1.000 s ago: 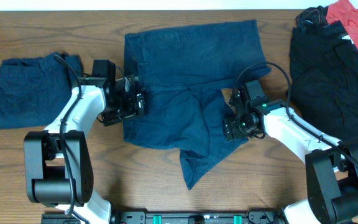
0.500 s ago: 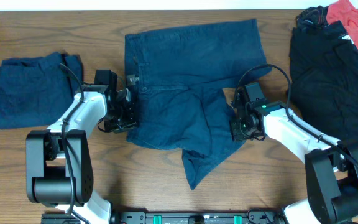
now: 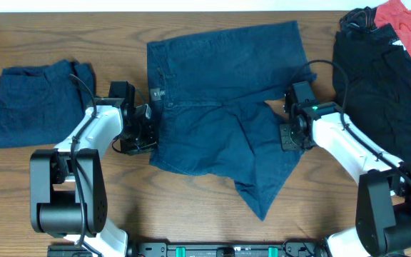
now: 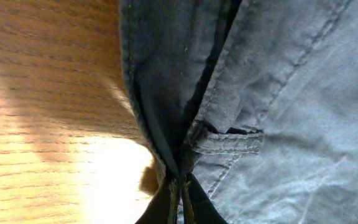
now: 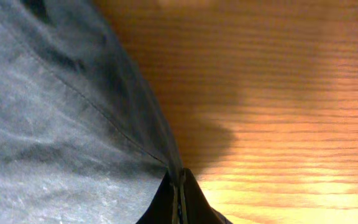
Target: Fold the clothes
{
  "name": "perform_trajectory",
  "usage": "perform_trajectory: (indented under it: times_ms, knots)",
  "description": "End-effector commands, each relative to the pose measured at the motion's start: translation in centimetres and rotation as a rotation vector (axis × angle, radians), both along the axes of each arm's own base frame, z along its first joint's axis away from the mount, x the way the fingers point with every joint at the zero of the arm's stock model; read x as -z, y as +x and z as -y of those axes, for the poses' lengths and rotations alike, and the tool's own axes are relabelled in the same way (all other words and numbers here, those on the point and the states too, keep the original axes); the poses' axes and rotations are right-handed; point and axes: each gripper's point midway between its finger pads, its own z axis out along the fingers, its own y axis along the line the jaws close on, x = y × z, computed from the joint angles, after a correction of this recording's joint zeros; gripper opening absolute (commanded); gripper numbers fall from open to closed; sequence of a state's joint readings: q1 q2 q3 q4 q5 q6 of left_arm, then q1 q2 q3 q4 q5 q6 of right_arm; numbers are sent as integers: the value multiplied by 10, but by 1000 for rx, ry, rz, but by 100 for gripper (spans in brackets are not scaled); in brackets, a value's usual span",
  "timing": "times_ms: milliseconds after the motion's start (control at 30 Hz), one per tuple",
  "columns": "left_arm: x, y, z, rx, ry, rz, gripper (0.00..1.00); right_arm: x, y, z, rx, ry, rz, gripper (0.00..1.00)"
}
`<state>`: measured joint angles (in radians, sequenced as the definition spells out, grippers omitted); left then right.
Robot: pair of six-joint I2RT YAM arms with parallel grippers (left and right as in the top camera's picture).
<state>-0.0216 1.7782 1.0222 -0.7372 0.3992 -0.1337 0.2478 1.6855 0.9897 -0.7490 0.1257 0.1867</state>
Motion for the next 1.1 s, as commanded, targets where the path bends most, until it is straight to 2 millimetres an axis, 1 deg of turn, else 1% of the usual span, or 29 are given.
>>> perform_trajectory:
  times_ms: [0, 33, 67, 100, 167, 233, 367, 433, 500, 567, 600, 633, 667, 700, 733, 800, 900, 1033, 1067]
  knots:
    - [-3, -7, 9, -4, -59, -30, 6, -7, 4, 14, 24, -68, 21, 1]
    - [-2, -10, 6, -5, -40, -42, 6, -8, 3, 20, 31, -101, 19, 1]
    - [1, -14, -3, -23, 8, -65, 6, -10, 1, 27, 49, -138, 19, 1]
    - [4, -20, -18, -77, 92, -103, 6, -11, -1, 36, 72, -184, 18, 1]
    - [7, -28, -42, -147, 216, -150, 6, -13, -4, 44, 79, -227, 10, 1]
    - [8, -30, -50, -162, 243, -158, 6, -14, -6, 51, 87, -252, 2, 1]
    - [7, -31, -55, -217, 228, -173, 6, -15, -8, 60, 113, -262, -7, 1]
    - [4, -27, -40, -209, 132, -166, 6, -13, -8, 58, 116, -241, -13, 1]
    - [-5, -19, -17, -162, -11, -122, 6, -13, -9, 55, 113, -225, -16, 1]
    - [-21, 1, 6, -126, -172, -24, 6, -13, -8, 55, 112, -225, -14, 1]
    - [-26, 7, 11, -118, -206, 10, 6, -13, -8, 55, 113, -225, -14, 1]
    - [-34, 18, 17, -104, -252, 70, 15, -13, -8, 55, 113, -225, -14, 1]
    - [-38, 27, 20, -89, -273, 118, 38, -13, -8, 55, 113, -225, -13, 1]
    - [-41, 35, 21, -80, -274, 159, 55, -13, -8, 55, 113, -225, -13, 1]
    - [-42, 42, 21, -73, -272, 194, 58, -13, -8, 55, 113, -225, -13, 1]
    - [-42, 50, 23, -61, -273, 232, 58, -12, -8, 54, 112, -222, -15, 1]
    - [-39, 54, 30, -38, -275, 246, 56, -12, -8, 54, 112, -219, -16, 1]
    - [-28, 50, 47, 8, -281, 218, 48, -12, -8, 54, 112, -217, -13, 1]
    - [-26, 48, 52, 21, -285, 211, 47, -12, -7, 54, 113, -217, -12, 1]
